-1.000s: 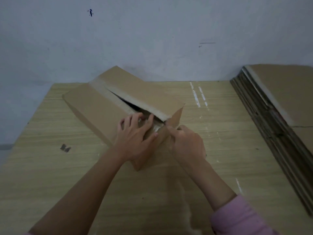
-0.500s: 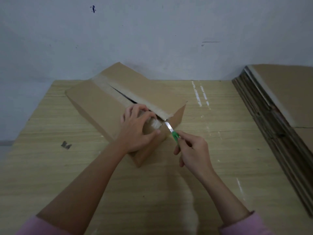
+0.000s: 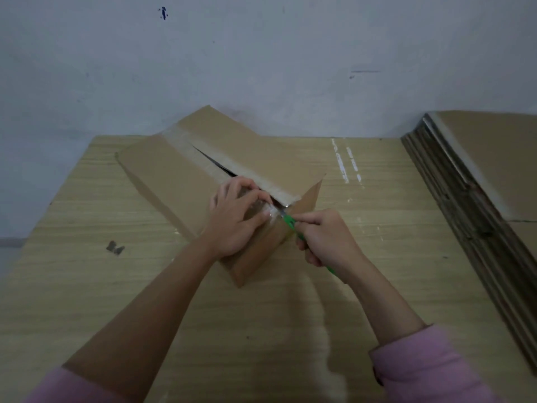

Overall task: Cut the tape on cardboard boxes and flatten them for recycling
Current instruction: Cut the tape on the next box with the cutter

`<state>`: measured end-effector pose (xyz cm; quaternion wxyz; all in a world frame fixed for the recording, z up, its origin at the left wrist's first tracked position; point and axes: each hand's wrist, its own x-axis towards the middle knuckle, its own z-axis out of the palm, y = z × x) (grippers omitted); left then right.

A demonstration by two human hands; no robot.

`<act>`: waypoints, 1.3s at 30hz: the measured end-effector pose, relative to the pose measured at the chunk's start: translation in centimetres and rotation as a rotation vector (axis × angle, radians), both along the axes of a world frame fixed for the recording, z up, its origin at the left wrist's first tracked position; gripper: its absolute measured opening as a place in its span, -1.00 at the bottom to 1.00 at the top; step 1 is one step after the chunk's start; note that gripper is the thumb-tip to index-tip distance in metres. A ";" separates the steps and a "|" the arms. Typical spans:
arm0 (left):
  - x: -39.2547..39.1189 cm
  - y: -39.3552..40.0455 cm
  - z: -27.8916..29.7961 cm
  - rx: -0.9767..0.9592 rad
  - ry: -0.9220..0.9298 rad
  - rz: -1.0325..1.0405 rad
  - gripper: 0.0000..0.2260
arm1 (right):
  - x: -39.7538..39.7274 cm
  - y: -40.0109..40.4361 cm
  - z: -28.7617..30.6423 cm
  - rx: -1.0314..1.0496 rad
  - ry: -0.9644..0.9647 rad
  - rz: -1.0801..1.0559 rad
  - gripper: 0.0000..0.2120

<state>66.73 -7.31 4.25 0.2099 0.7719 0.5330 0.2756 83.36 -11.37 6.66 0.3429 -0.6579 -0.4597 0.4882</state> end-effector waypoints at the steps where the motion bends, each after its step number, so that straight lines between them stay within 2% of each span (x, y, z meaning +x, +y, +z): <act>1: 0.0 0.0 0.0 -0.003 -0.004 0.001 -0.51 | 0.0 0.1 0.1 -0.012 0.012 0.003 -0.69; 7: 0.0 0.2 -0.2 -0.011 0.016 0.000 -0.53 | 1.0 -0.9 0.9 -0.064 0.094 0.035 -0.63; 15: 0.1 0.4 -0.3 -0.003 0.040 0.003 -0.49 | -0.4 -0.8 0.2 -0.004 0.125 0.011 -0.78; 22: 0.0 0.4 -0.4 0.004 0.036 0.004 -0.49 | 1.0 -1.6 1.0 -0.117 0.299 0.149 -0.65; 27: 0.0 0.3 -0.4 0.016 0.039 0.004 -0.51 | 0.9 -1.9 0.7 -0.107 0.386 0.089 -0.65; 32: 0.0 0.3 -0.3 0.005 0.033 -0.002 -0.52 | 1.2 -2.2 0.4 -0.100 0.392 0.077 -0.65; 36: 0.1 0.2 -0.2 -0.006 0.037 0.002 -0.69 | 0.5 -1.6 0.2 -0.088 0.326 0.061 -0.66; 39: 0.1 0.2 -0.2 -0.006 0.036 0.001 -0.72 | 0.0 -1.0 0.2 -0.093 0.289 0.072 -0.69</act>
